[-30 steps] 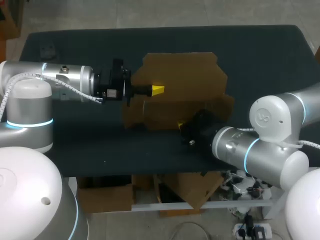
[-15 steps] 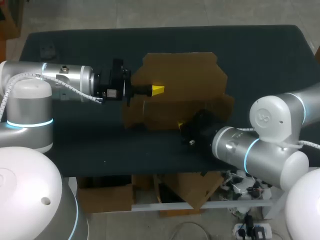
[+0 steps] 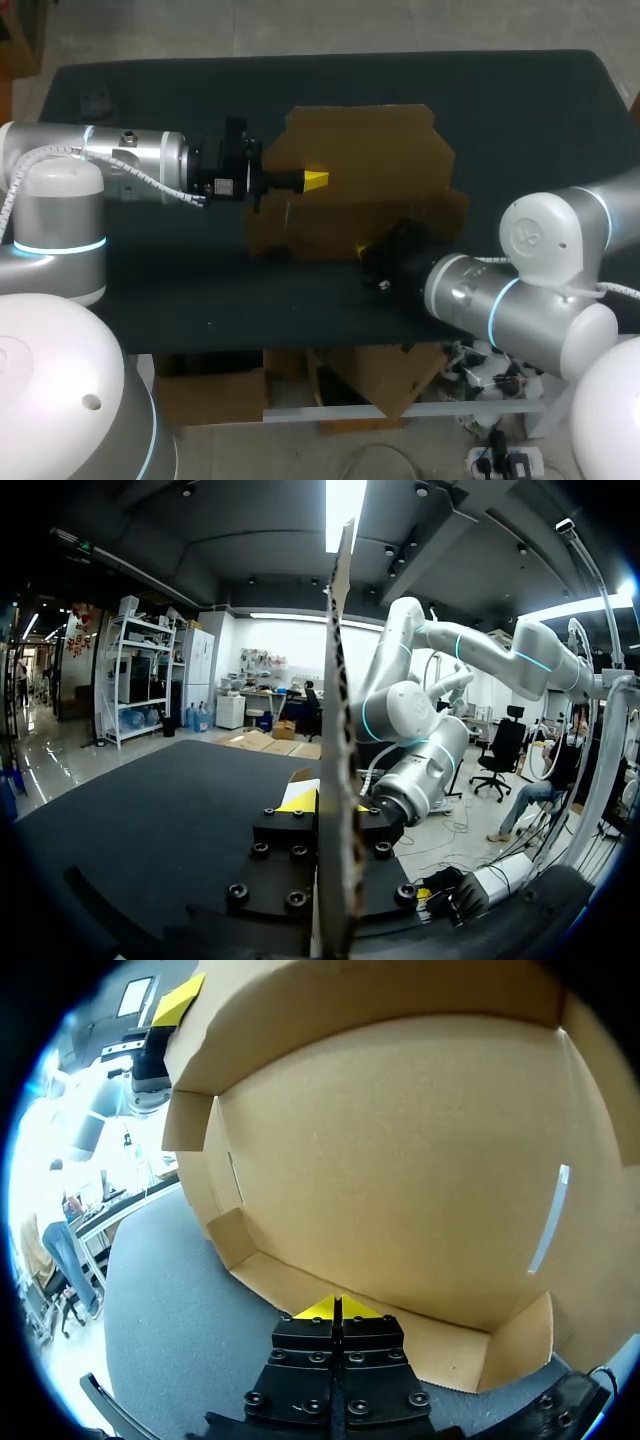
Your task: Assemble the packaging by folding the flat box into shape, placing the metal phone stand inside, and closing the box properly
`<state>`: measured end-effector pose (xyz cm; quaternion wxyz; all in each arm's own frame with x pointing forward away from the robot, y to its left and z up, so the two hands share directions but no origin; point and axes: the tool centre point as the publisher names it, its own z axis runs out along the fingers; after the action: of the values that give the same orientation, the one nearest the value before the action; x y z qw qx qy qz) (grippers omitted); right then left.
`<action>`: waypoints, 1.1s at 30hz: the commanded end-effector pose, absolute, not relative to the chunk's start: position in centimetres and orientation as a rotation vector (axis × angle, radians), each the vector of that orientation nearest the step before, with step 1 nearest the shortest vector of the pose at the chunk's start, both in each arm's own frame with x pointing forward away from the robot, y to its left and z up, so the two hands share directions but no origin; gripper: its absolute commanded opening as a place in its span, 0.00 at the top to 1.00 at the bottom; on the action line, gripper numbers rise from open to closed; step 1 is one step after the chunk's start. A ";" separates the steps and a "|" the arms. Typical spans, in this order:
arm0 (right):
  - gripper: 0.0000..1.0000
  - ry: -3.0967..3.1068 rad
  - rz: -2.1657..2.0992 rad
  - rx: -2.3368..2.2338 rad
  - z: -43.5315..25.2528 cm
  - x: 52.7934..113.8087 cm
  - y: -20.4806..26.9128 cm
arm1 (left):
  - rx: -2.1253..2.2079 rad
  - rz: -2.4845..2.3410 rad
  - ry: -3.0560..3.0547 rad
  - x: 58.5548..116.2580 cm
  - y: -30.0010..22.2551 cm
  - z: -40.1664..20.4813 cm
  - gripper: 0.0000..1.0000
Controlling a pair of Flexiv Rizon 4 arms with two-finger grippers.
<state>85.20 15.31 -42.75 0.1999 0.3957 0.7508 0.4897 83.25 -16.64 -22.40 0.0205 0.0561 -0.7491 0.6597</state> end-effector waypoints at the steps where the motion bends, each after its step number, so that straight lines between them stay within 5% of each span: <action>1: 1.00 2.103 1.368 1.106 -43.3 85.6 15.5 | 0.175 2.044 -2.324 83.2 -16.5 -22.8 1.00; 33: 1.00 2.114 1.360 1.128 -43.9 86.0 15.7 | 0.191 2.035 -2.328 84.2 -16.4 -22.4 1.00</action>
<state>85.64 15.53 -42.97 0.1913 0.4016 0.7537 0.4839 84.02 -16.54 -22.04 0.0201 0.0622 -0.7509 0.6572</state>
